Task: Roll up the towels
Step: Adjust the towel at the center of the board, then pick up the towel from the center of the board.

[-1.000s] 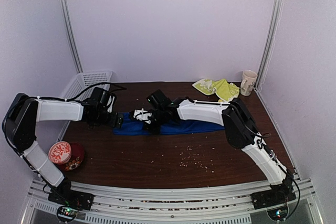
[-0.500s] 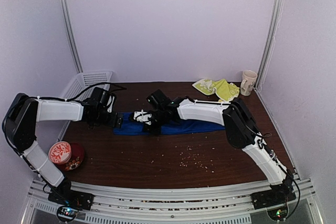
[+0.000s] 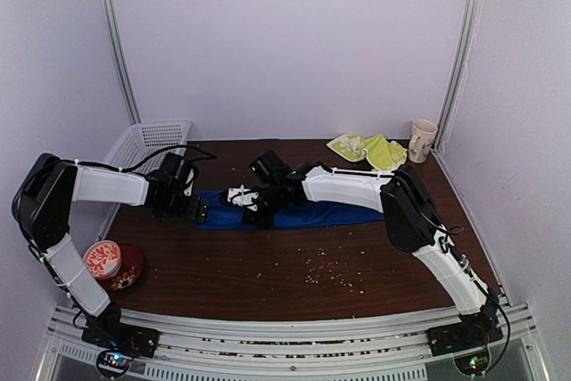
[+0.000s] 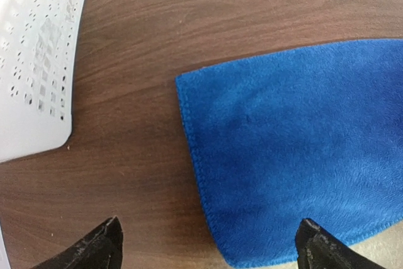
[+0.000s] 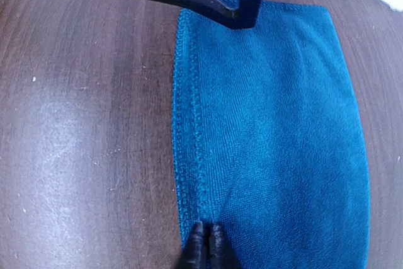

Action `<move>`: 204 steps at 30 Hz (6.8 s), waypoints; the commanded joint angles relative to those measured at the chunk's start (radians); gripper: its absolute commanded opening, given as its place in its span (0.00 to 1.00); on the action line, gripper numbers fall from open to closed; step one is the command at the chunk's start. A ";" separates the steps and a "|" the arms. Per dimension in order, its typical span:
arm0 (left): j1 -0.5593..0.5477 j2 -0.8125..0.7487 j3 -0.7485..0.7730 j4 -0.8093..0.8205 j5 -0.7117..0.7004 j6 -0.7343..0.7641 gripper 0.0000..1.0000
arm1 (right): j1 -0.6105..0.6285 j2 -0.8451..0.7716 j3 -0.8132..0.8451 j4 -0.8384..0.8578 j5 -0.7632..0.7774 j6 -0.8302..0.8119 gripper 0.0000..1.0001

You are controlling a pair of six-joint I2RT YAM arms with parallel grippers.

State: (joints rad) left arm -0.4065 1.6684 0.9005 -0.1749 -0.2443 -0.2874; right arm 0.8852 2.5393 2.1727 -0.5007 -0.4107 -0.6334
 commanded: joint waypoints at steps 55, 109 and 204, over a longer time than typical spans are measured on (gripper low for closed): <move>-0.134 0.182 0.061 -0.195 -0.346 0.067 0.98 | -0.707 -0.650 -0.997 0.110 0.638 0.162 0.67; -0.148 0.164 0.104 -0.180 -0.461 0.045 0.98 | -0.718 -0.674 -0.972 0.036 0.468 0.246 0.66; -0.364 -0.275 0.082 -0.219 -0.294 -0.081 0.98 | -1.074 -0.683 -1.236 0.008 -0.208 0.592 0.34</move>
State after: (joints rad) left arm -0.7605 1.3861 0.9554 -0.4206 -0.5201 -0.3515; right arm -0.1978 1.7912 0.9771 -0.4305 -0.6586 -0.0536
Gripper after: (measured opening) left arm 0.978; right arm 0.357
